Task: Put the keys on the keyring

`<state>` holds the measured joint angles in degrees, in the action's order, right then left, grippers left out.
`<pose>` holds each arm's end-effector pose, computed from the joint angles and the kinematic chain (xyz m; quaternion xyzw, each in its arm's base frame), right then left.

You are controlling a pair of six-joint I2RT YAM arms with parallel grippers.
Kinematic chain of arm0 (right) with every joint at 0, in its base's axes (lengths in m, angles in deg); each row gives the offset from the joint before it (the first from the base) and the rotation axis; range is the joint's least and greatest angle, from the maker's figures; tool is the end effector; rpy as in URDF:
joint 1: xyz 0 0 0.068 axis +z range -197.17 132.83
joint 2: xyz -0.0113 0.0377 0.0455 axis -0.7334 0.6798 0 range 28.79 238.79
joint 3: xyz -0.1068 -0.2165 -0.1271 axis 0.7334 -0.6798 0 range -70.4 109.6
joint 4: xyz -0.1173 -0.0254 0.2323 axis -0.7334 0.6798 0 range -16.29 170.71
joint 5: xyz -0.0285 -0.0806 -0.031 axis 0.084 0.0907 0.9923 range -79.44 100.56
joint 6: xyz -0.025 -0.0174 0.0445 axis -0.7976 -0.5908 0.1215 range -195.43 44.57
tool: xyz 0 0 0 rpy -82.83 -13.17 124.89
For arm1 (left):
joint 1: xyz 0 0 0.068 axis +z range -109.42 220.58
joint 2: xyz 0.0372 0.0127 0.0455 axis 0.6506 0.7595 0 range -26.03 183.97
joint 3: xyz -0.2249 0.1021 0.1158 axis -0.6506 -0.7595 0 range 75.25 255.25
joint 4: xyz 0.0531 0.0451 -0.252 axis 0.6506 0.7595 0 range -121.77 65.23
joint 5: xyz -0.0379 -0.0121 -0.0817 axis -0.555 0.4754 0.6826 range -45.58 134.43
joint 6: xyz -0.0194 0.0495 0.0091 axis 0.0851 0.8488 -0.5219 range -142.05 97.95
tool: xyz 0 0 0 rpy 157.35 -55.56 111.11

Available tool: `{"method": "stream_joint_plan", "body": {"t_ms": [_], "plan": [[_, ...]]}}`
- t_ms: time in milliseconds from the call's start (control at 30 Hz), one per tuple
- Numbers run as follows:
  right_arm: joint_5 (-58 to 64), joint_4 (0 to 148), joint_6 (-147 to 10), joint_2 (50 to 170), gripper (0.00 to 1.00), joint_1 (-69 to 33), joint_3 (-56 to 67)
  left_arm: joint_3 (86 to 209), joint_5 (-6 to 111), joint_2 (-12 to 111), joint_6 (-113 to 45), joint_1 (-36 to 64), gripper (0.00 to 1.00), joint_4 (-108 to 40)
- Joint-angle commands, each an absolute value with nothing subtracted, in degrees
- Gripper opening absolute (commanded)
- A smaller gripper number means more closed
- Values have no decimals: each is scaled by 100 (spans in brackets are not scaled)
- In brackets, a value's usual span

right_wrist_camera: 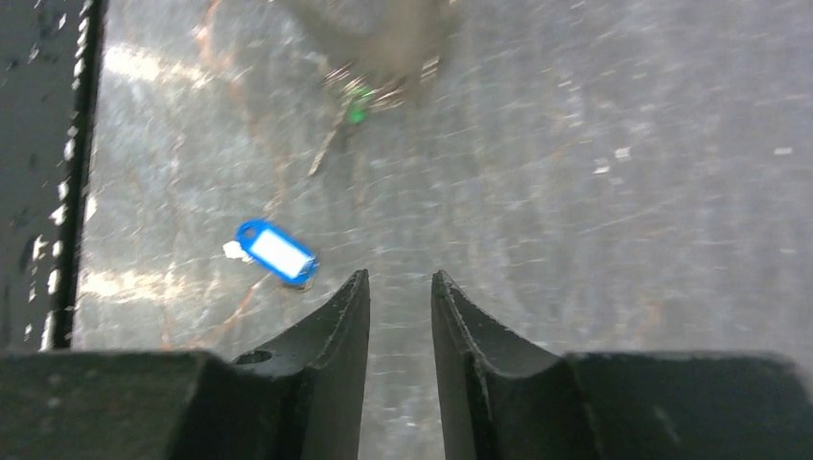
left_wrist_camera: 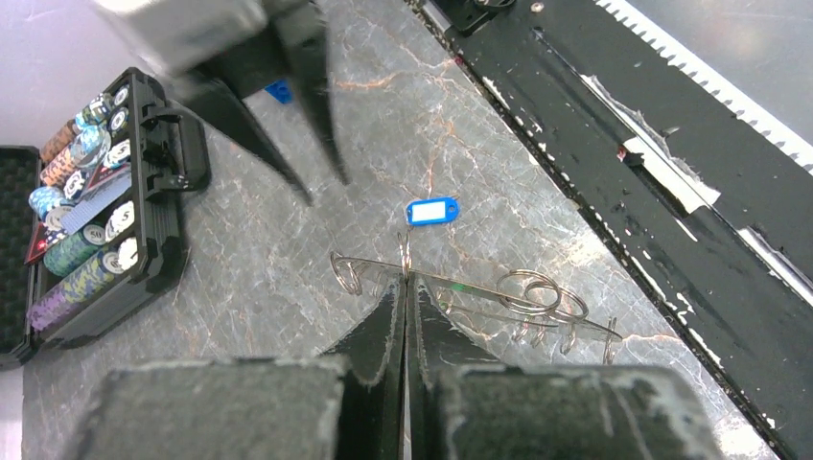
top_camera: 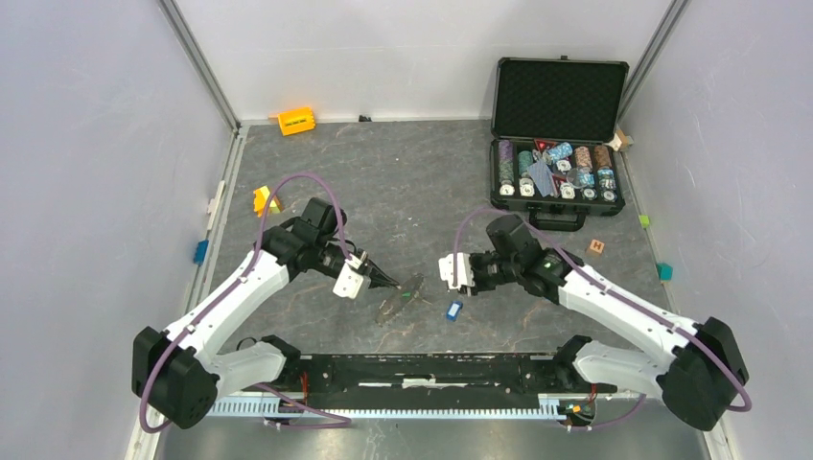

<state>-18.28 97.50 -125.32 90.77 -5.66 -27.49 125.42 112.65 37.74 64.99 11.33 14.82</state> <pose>0.1566 0.1615 0.2516 -0.7049 0.5486 0.1994 0.4030 0.1574 -0.1260 0.2753 0.7557 0.2997 -0.3716 0.4483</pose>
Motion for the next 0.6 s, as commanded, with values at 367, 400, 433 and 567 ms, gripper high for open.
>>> {"method": "stream_joint_plan", "body": {"t_ms": [367, 400, 433, 567], "plan": [[-2231, 9179, -11788, 10391, 59, -727, -3220, 12544, 11260, 3594, 6305, 1197, 2, 1367], [-2237, 9179, -11730, 10453, 58, -731, -3173, 12536, 11271, 3595, 6311, 1201, 2, 1373], [-2256, 9180, -11681, 10530, 58, -727, -3143, 12535, 11280, 3598, 6324, 1202, 2, 1367], [-2334, 9169, -11560, 10762, 56, -729, -3068, 12544, 11281, 3579, 6320, 1202, 2, 1367]]}}
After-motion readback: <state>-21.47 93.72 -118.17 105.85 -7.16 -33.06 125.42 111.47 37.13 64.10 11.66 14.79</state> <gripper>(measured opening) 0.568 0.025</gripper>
